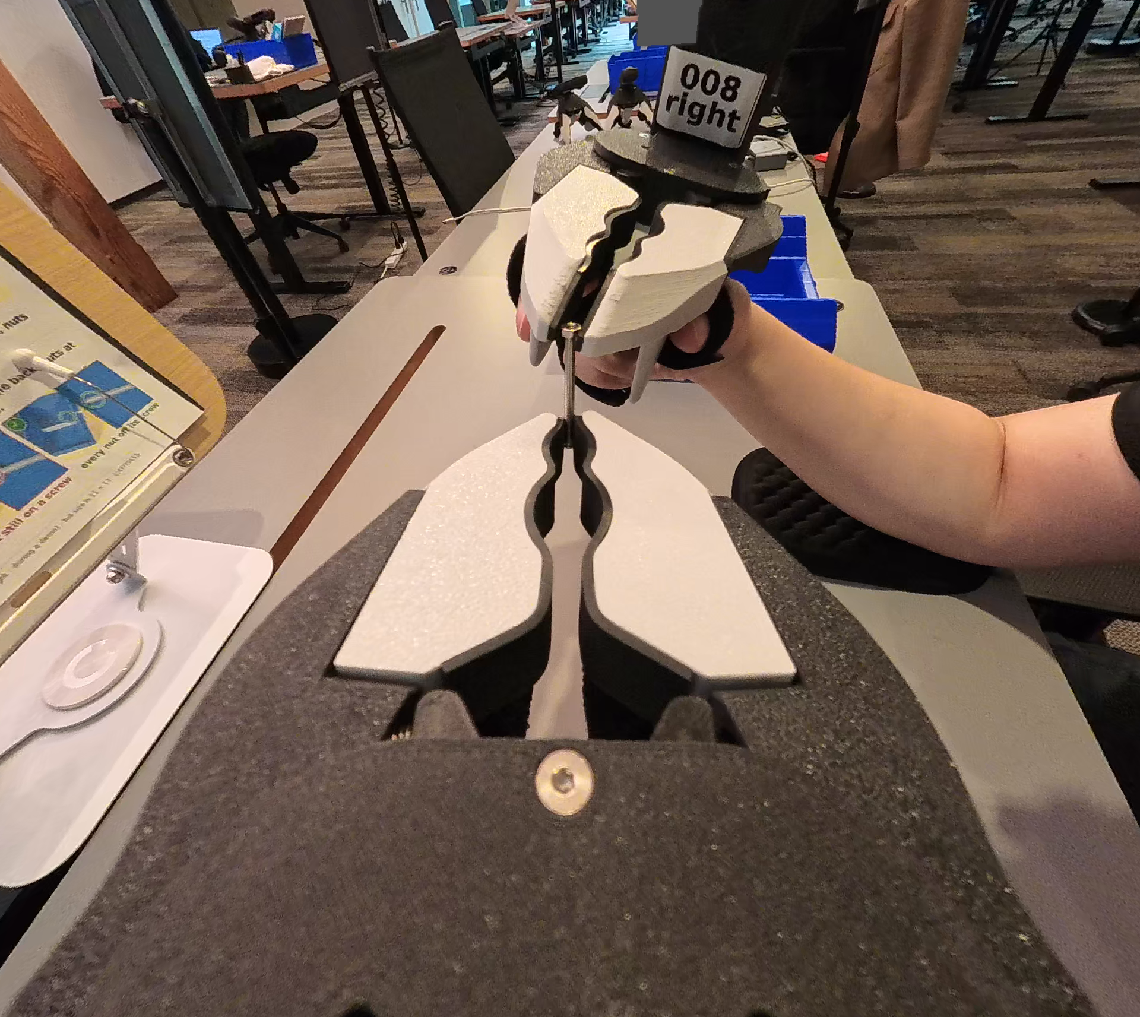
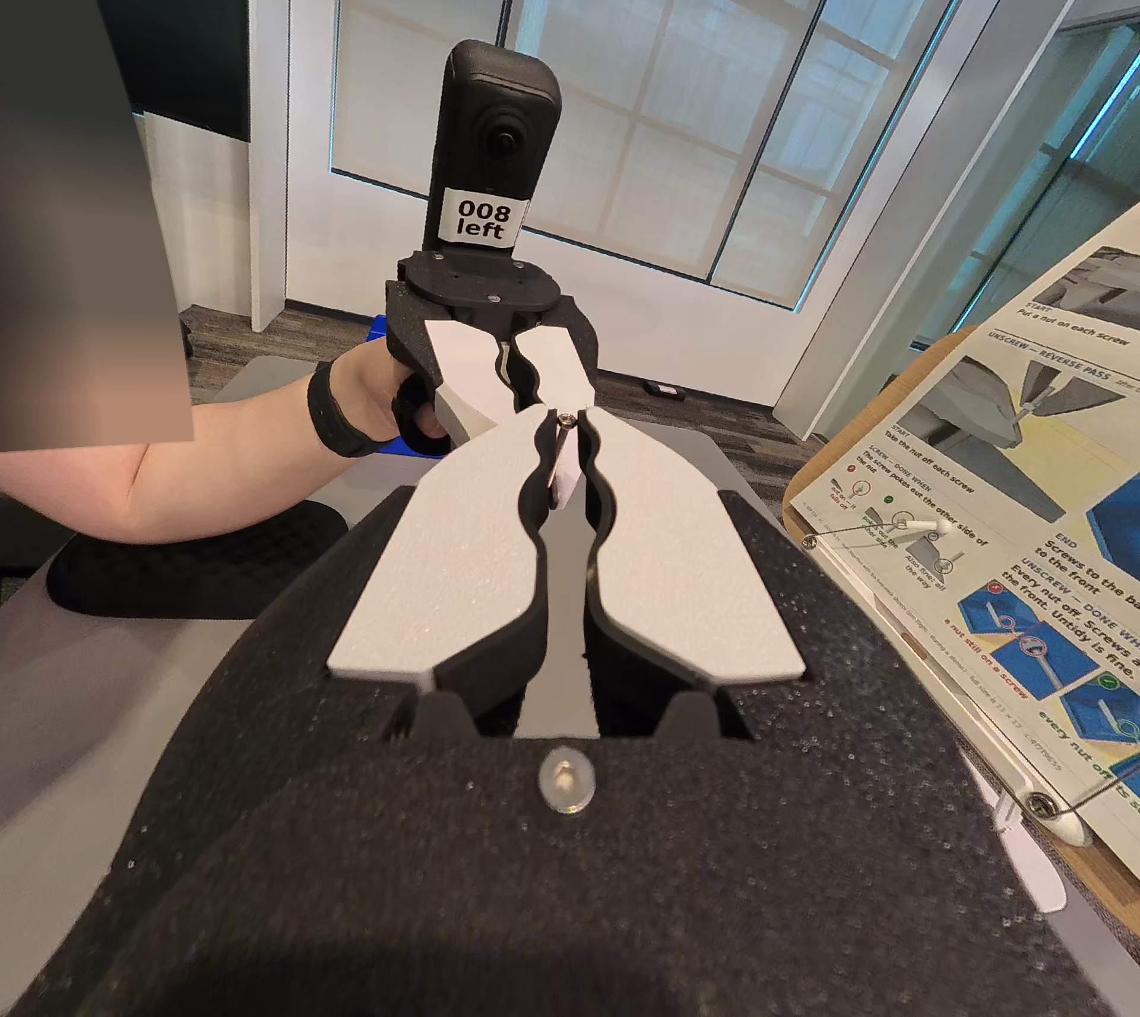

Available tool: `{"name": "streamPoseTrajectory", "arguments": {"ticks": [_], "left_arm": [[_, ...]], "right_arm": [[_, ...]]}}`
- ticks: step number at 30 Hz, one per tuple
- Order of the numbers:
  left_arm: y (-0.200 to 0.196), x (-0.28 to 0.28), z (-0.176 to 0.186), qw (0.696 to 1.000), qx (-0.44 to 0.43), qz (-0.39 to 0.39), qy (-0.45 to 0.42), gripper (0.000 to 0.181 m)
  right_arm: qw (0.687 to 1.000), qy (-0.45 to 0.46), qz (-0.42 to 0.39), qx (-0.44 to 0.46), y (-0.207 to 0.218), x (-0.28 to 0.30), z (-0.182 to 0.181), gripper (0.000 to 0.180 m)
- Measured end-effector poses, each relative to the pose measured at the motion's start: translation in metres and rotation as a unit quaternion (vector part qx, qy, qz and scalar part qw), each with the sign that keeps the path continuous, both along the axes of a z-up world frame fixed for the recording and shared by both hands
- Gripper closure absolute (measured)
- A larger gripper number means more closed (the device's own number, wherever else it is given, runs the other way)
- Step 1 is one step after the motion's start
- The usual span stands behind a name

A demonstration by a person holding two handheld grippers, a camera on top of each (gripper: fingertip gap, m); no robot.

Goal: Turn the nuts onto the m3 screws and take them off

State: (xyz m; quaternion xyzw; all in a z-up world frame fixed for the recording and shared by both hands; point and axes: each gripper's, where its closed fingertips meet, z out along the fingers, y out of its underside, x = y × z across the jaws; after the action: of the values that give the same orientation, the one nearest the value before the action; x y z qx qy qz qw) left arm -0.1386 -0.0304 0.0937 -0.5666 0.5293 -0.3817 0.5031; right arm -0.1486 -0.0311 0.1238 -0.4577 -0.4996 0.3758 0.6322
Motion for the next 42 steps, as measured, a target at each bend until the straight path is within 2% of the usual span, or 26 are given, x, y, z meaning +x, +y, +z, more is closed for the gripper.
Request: {"name": "streamPoseTrajectory", "arguments": {"ticks": [26,36,42], "left_arm": [[-0.005,0.001,-0.003,1.0,0.016,-0.014,0.012,0.179],[-0.008,0.002,0.001,0.999,0.027,-0.021,0.003,0.179],[-0.01,0.003,0.002,0.999,0.024,-0.025,-0.001,0.179]], "right_arm": [[1.0,-0.01,0.021,-0.011,-0.005,0.0,-0.003,0.174],[0.996,0.057,0.061,-0.013,-0.013,0.012,0.014,0.174],[0.995,0.063,0.074,-0.014,-0.014,0.013,0.013,0.174]]}}
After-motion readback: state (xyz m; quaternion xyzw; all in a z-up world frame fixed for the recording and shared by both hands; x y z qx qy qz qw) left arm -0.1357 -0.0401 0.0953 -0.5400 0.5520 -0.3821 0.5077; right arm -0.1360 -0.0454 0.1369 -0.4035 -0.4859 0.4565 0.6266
